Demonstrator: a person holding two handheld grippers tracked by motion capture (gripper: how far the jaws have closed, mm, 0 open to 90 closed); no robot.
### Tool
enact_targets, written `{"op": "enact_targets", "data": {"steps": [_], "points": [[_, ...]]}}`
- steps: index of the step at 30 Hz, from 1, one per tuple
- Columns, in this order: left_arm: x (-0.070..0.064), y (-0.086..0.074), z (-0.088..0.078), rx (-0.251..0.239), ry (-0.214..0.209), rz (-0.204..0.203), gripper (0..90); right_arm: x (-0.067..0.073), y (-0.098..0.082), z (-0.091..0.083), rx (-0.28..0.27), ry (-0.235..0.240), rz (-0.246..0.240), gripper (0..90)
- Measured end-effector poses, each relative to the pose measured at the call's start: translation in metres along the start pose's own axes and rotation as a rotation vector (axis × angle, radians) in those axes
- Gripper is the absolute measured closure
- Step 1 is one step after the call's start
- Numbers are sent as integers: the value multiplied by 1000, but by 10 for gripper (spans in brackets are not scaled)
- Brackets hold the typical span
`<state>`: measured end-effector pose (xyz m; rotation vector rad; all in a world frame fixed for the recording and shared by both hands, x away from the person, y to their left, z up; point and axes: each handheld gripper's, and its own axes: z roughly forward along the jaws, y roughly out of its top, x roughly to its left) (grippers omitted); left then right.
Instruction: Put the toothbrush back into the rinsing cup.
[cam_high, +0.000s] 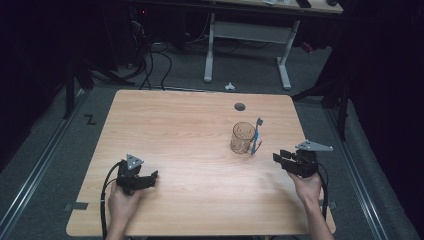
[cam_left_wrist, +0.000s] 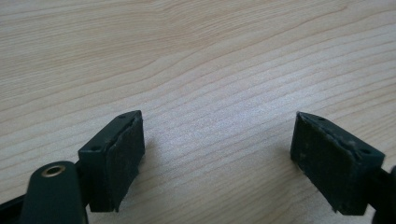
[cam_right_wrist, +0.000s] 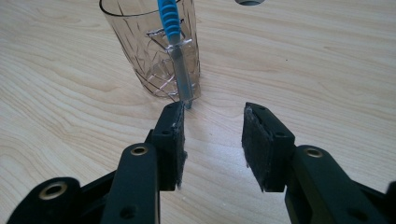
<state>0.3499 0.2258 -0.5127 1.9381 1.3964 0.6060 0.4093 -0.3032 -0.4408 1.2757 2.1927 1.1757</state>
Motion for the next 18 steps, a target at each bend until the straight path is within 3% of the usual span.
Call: {"op": "enact_targets", "data": {"steps": [18], "points": [[0,0,0,0,0,0,182,6,-12,13,15,7,6,592]]}}
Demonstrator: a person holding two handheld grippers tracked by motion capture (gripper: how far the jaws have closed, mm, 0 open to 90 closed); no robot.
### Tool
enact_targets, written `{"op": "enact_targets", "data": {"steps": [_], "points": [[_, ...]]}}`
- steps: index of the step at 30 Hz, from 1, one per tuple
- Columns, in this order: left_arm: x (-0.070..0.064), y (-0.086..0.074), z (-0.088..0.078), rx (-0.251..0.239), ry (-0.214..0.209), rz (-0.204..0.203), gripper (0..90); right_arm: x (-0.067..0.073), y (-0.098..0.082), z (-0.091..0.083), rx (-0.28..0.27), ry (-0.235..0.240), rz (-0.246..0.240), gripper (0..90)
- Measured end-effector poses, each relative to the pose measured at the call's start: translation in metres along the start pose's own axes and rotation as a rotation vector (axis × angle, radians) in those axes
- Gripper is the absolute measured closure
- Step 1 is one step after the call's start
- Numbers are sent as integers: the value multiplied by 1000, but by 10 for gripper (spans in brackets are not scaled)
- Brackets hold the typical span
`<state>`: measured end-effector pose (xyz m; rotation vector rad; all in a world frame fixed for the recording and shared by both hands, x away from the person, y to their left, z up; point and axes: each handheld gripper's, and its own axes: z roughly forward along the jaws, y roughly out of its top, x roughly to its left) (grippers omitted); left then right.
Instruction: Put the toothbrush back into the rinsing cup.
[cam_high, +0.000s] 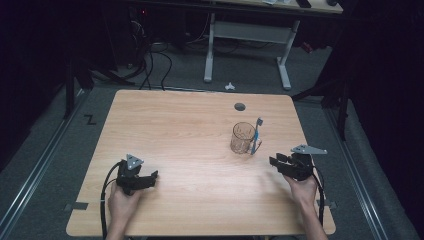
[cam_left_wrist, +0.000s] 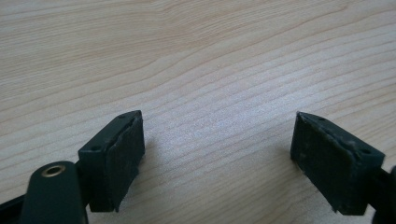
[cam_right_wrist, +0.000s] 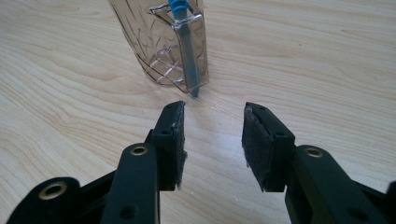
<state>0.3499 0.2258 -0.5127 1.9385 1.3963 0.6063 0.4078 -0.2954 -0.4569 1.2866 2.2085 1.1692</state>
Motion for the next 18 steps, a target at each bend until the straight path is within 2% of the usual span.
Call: {"op": "enact_targets", "data": {"steps": [9,18], "points": [[0,0,0,0,0,0,182,5,-1,7,3,0,-20,581],[0,0,0,0,0,0,182,11,-4,19,30,5,-36,582]]}}
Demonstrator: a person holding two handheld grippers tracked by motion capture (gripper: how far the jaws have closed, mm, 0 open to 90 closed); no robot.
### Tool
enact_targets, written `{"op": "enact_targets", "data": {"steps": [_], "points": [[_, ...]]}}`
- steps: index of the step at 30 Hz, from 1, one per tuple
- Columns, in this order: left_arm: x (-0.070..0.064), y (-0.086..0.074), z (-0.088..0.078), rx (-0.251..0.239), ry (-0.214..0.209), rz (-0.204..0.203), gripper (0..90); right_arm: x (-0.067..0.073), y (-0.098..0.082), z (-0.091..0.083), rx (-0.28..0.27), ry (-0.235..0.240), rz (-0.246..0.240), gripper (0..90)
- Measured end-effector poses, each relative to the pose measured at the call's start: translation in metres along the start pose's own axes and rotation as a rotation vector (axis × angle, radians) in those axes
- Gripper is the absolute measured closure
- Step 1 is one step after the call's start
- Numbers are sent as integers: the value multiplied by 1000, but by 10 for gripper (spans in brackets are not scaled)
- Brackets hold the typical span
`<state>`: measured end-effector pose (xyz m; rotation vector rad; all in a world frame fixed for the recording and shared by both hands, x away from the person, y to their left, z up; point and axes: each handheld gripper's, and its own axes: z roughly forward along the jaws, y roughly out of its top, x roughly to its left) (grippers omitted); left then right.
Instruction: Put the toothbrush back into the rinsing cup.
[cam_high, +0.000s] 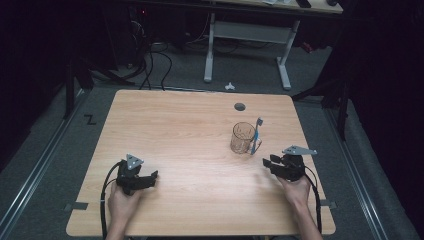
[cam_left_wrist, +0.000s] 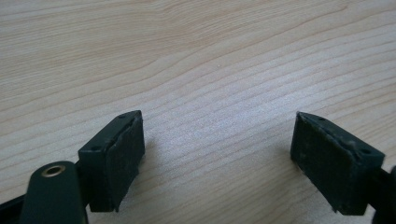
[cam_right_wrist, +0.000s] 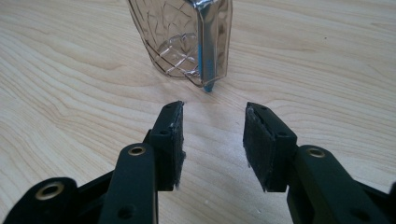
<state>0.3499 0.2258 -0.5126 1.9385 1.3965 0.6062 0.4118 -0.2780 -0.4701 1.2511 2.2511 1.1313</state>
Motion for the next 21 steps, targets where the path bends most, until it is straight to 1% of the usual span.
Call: {"op": "enact_targets", "data": {"steps": [3,8,9,13,15,21], "points": [[0,0,0,0,0,0,182,0,-2,2,-1,1,1,582],[0,0,0,0,0,0,182,1,-8,7,14,3,8,582],[0,0,0,0,0,0,182,2,-9,7,26,3,6,582],[0,0,0,0,0,0,182,5,-9,9,30,5,-7,582],[0,0,0,0,0,0,182,6,-10,12,33,13,-14,581],[0,0,0,0,0,-1,182,11,-11,18,45,15,-25,575]]}}
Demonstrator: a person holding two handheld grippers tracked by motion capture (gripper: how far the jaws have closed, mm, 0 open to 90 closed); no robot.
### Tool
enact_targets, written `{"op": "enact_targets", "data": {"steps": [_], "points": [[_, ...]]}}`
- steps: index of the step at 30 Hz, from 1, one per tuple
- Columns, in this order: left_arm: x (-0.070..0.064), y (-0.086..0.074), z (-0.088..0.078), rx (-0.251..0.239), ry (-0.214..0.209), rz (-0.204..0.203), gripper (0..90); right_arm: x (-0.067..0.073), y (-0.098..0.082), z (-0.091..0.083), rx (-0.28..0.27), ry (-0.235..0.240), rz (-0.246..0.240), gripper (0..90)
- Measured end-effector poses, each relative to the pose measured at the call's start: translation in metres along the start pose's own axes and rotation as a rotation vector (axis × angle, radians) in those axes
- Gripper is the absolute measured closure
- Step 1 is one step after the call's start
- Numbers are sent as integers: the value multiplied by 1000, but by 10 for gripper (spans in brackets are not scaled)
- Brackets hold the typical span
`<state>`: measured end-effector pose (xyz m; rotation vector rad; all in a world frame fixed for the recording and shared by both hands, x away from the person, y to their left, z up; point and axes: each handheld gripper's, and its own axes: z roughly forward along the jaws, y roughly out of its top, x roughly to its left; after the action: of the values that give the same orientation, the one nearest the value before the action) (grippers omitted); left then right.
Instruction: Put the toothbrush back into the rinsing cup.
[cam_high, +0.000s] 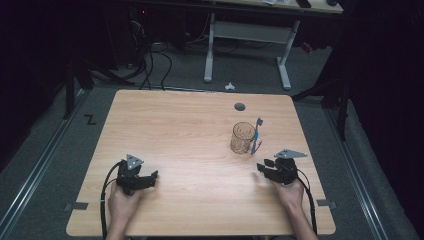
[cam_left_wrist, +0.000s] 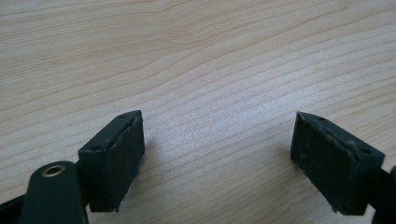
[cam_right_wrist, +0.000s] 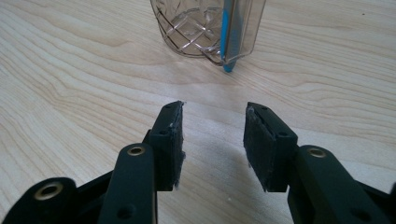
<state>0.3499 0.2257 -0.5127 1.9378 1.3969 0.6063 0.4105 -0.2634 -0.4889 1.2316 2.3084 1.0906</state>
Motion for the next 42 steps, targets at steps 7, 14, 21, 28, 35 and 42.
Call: {"op": "enact_targets", "data": {"steps": [7,14,21,28,35,42], "points": [[0,0,0,0,0,0,182,3,-1,5,21,-12,-21,565],[0,0,0,0,0,0,182,4,-2,8,30,-17,-27,563],[0,0,0,0,0,0,182,9,-3,14,48,-15,-49,560],[0,0,0,0,0,0,182,11,-2,15,47,-20,-60,555],[0,0,0,0,0,0,182,15,-3,17,43,-45,-83,523],[0,0,0,0,0,0,182,16,-8,18,9,-56,-86,495]]}}
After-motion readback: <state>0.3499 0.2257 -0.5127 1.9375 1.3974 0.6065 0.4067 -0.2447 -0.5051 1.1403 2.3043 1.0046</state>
